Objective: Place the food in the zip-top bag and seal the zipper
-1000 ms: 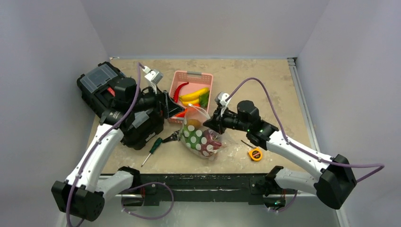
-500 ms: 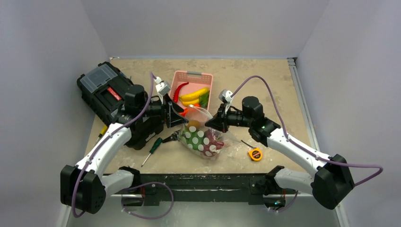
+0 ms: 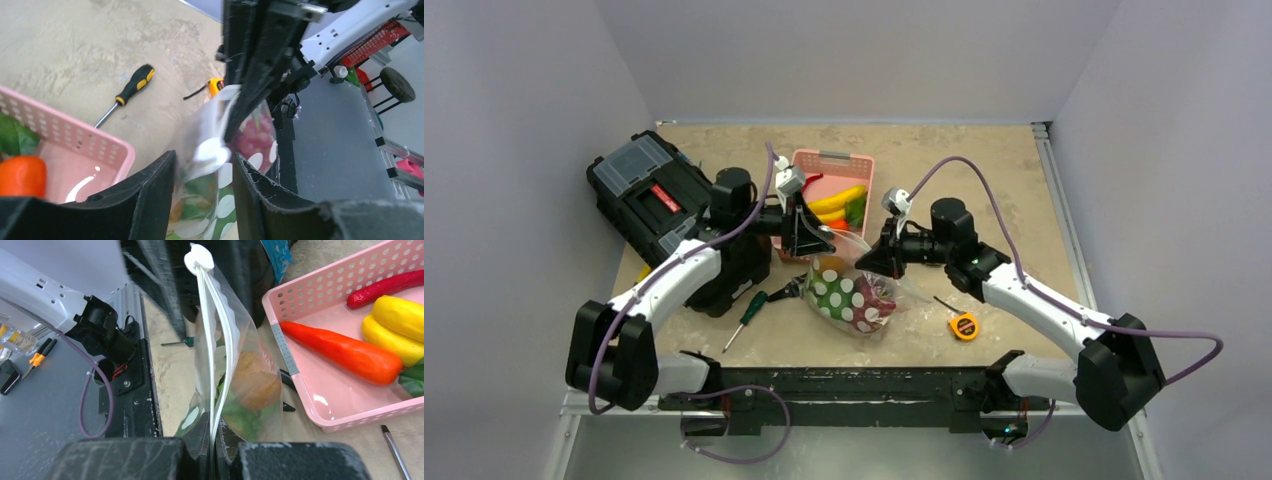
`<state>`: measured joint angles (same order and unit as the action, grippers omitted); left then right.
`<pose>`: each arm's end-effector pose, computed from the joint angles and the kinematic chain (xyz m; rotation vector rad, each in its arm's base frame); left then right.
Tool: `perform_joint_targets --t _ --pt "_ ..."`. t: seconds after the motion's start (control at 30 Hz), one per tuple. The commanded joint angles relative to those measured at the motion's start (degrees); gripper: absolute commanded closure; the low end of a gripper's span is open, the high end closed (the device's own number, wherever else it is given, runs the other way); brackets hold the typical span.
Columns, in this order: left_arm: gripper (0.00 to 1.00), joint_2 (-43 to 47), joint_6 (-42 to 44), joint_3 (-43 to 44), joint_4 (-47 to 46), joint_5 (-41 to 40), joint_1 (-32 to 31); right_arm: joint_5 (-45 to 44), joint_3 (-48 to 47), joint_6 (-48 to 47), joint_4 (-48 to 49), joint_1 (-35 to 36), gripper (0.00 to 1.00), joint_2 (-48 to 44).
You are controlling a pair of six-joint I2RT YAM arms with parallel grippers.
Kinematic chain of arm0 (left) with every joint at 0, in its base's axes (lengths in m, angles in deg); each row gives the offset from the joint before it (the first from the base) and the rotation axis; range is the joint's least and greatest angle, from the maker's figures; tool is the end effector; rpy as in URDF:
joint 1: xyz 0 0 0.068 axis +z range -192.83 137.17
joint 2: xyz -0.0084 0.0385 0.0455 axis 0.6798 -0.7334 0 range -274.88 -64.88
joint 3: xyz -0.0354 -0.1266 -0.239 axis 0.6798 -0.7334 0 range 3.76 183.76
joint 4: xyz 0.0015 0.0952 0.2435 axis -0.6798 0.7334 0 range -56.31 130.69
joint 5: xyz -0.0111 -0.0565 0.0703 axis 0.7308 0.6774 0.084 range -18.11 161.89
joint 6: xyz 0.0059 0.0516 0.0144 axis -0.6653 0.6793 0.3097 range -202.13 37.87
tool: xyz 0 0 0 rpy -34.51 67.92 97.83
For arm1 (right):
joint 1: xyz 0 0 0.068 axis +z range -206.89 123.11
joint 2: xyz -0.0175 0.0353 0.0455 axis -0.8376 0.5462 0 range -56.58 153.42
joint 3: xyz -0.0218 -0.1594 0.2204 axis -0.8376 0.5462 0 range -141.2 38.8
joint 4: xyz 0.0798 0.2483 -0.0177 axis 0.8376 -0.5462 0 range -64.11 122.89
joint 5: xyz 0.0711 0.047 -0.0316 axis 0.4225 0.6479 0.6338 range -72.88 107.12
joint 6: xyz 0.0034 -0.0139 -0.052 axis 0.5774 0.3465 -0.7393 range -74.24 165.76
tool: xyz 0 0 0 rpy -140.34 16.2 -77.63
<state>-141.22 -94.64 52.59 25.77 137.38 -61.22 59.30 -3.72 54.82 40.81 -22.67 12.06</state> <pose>0.2615 -0.1210 0.2803 0.8981 1.7366 -1.4383 0.2061 0.1691 0.2740 -0.9370 1.7490 1.1951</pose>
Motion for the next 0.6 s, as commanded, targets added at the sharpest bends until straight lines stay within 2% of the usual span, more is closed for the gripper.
perform_joint_targets --t 0.0,0.1,0.23,0.27,0.33,0.37,0.5,0.57 --pt "0.62 6.29 5.95 0.46 1.18 1.01 -1.81 -0.36 -3.41 -1.09 -1.84 -0.76 1.00 -0.42" --pt "0.75 5.66 10.43 3.16 9.41 -1.02 -2.08 -3.44 -3.53 -1.36 -2.76 -0.86 1.00 -1.45" --pt "0.88 4.28 11.66 5.53 13.08 -1.26 -2.07 -7.09 -4.59 -2.24 -5.48 -0.90 0.96 -0.88" --pt "0.90 4.21 11.58 5.51 13.02 -1.24 -2.08 -7.15 -4.84 -2.39 -5.86 -0.89 0.90 -0.67" --pt "0.94 4.31 10.78 5.27 12.07 -1.02 -2.09 -9.04 -5.75 -2.71 -7.53 -0.85 0.63 -0.14" --pt "0.95 4.31 10.46 5.16 11.76 -0.91 -2.09 -9.96 -6.52 -3.04 -9.03 -0.64 0.55 0.05" --pt "1.00 4.19 9.66 5.43 11.63 -0.92 -2.09 -15.81 -7.88 -5.08 -9.91 2.24 0.33 -1.35" --pt "1.00 3.76 9.09 5.77 11.66 -0.51 -2.09 -20.83 -10.10 -7.57 -10.92 5.79 0.29 -1.53"
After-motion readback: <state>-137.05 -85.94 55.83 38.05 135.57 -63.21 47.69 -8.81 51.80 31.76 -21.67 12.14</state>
